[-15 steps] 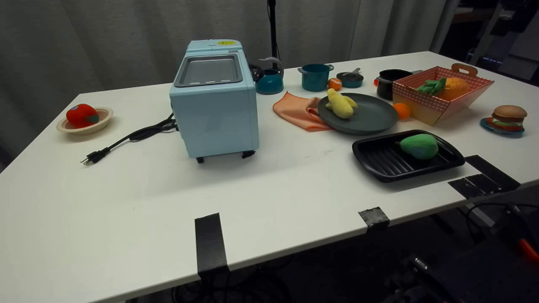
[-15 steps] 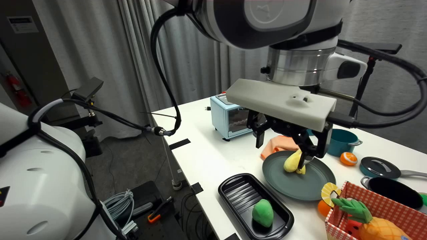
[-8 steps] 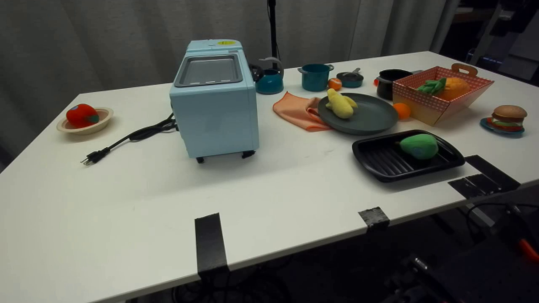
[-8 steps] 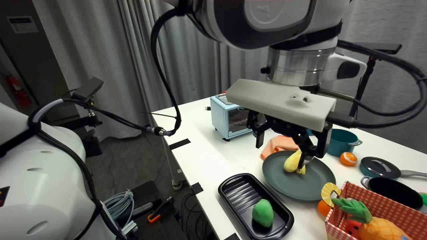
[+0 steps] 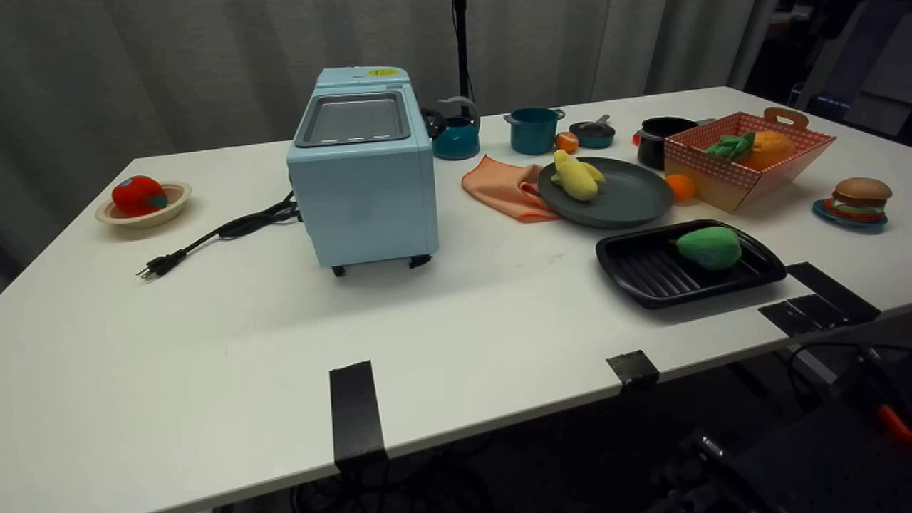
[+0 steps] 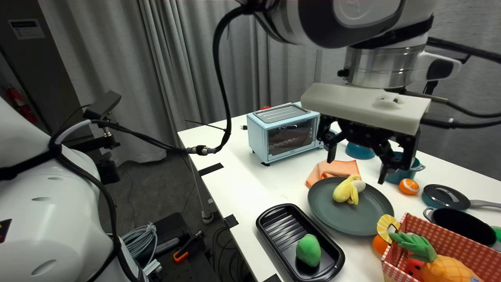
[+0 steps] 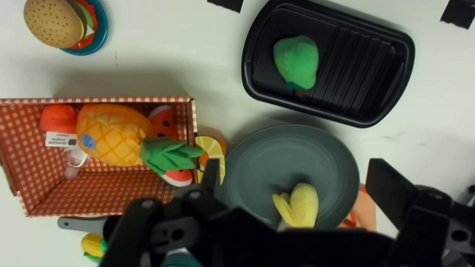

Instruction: Take the stuffed fruits from the basket and the tray and put them on the plate

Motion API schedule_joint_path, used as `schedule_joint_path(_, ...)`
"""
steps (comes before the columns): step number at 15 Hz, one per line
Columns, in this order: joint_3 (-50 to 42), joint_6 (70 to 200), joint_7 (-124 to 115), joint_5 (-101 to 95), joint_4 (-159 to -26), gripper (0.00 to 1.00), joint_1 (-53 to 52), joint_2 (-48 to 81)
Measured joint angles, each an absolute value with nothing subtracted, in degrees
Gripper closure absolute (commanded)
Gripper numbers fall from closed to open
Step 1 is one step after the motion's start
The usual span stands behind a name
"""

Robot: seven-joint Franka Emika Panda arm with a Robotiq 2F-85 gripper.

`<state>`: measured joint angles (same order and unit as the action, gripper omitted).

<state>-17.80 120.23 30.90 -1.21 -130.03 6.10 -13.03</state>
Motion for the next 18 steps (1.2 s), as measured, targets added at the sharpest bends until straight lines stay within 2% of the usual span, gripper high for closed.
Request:
schedule_joint_path(10,-17.3,121.8,30.6,4.9,-106.9,0.00,12.3,12.7)
schedule_joint_path(18,-12.5,122.0,28.2,7.3,-93.1,0.00,20.8,31.1)
